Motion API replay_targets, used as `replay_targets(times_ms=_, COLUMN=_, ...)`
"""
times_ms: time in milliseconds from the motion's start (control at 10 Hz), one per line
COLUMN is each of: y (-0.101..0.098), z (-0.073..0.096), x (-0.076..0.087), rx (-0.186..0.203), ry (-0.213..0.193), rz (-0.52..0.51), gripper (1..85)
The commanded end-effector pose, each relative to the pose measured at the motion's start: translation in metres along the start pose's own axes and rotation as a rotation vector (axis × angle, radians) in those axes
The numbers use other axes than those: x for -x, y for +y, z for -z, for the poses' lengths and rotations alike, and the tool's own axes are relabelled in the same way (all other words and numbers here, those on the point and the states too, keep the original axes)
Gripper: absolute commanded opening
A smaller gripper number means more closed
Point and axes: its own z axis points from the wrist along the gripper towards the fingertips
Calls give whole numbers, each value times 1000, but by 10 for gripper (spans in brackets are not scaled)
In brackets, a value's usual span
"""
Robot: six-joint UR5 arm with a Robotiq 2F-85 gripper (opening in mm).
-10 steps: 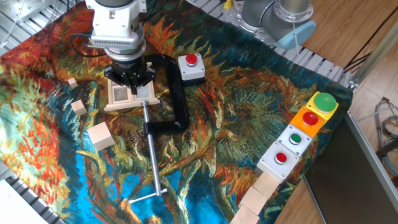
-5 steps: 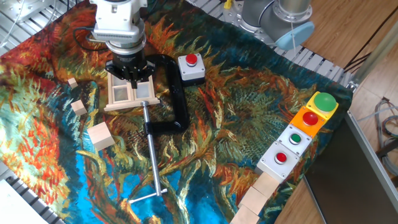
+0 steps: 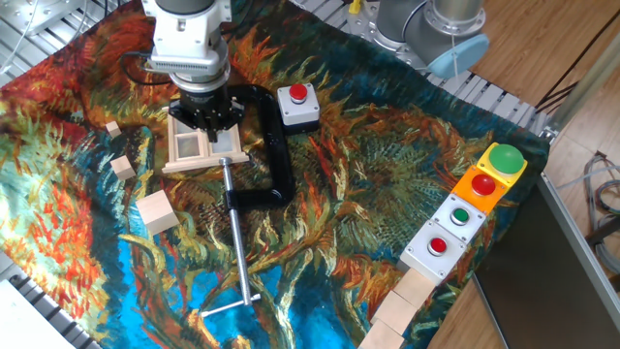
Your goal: Close a sliding window
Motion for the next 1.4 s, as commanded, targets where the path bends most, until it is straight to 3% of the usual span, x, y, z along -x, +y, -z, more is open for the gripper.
replay_targets(times_ms=0, y=0, z=-6, x=-6, rx=5, ry=3, rz=-10, gripper=133)
replay_targets(times_ms=200, y=4, z=-12, x=-2, rx=22, ry=-6, rz=-9, gripper=127)
replay_targets(times_ms=500, y=11, z=-34, x=-13, rx=14, ry=6, rz=-13, gripper=123)
replay_targets(times_ms=600, y=12, z=-32, x=-19, rx=25, ry=-5, rz=-11, gripper=127)
replay_targets(times_ms=800, y=8, z=-33, x=-23, rx=10, ry=9, rz=-18, gripper=117)
replay_targets(times_ms=1000, y=9, z=-33, x=-21, rx=13, ry=2, rz=-16, gripper=100)
replay_targets(times_ms=1300, y=7, z=-32, x=-19, rx=4, ry=-4, rz=-22, gripper=13)
